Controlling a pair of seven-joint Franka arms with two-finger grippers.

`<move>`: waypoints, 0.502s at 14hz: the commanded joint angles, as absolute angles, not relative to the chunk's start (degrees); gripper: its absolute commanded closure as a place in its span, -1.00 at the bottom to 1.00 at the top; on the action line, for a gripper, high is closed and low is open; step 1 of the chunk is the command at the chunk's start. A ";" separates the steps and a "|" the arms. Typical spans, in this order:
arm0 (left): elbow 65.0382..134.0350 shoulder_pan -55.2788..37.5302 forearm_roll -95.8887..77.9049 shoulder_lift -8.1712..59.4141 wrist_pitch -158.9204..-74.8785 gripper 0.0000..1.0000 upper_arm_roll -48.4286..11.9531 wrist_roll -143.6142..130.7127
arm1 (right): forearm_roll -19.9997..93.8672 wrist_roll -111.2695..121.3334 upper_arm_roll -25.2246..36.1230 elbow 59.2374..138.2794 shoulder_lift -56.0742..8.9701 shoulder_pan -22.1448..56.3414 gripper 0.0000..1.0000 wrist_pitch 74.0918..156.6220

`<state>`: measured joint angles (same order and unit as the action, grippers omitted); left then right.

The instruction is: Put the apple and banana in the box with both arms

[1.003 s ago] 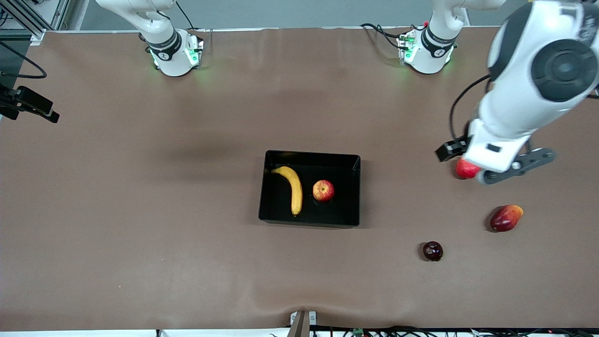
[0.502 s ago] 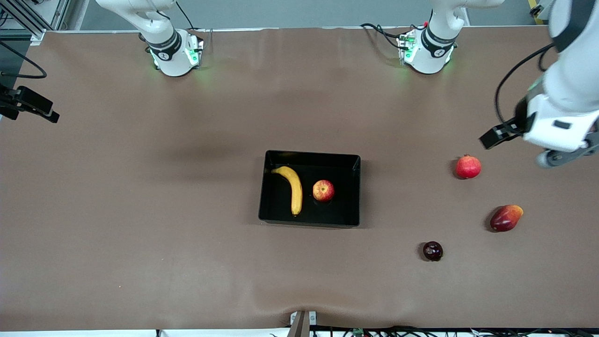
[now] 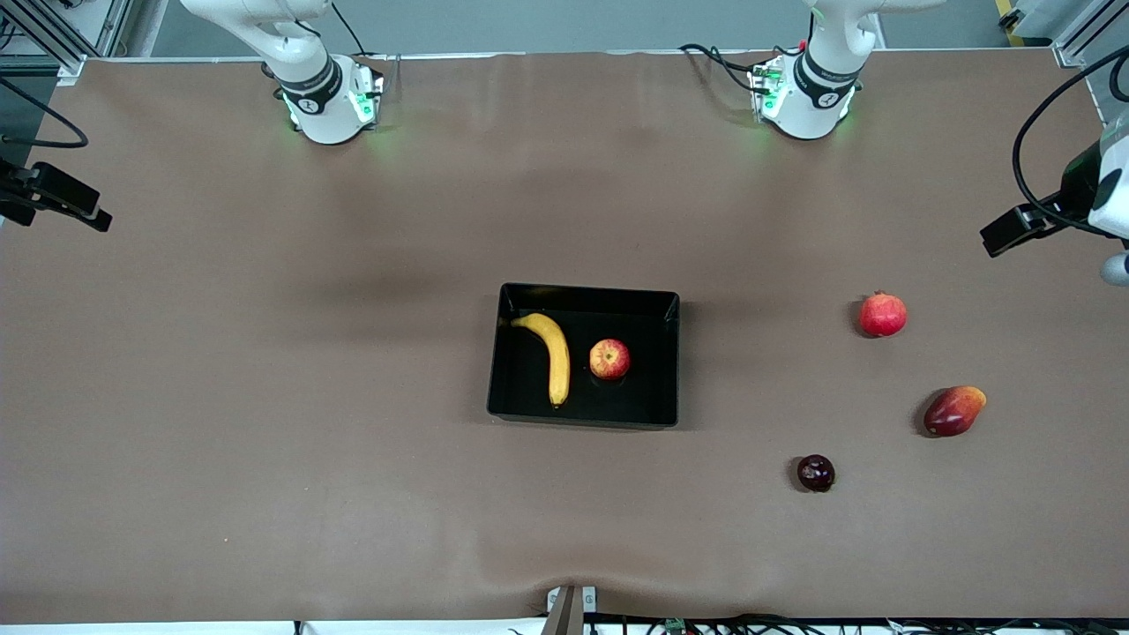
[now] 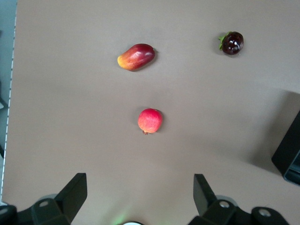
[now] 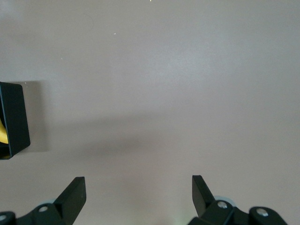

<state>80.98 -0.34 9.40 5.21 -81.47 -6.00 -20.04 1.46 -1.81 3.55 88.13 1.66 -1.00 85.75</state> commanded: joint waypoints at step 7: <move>93.43 1.85 1.77 -3.87 -87.98 -1.00 -4.92 -15.30 | 1.14 -1.32 2.81 87.45 1.58 -2.11 -1.00 85.61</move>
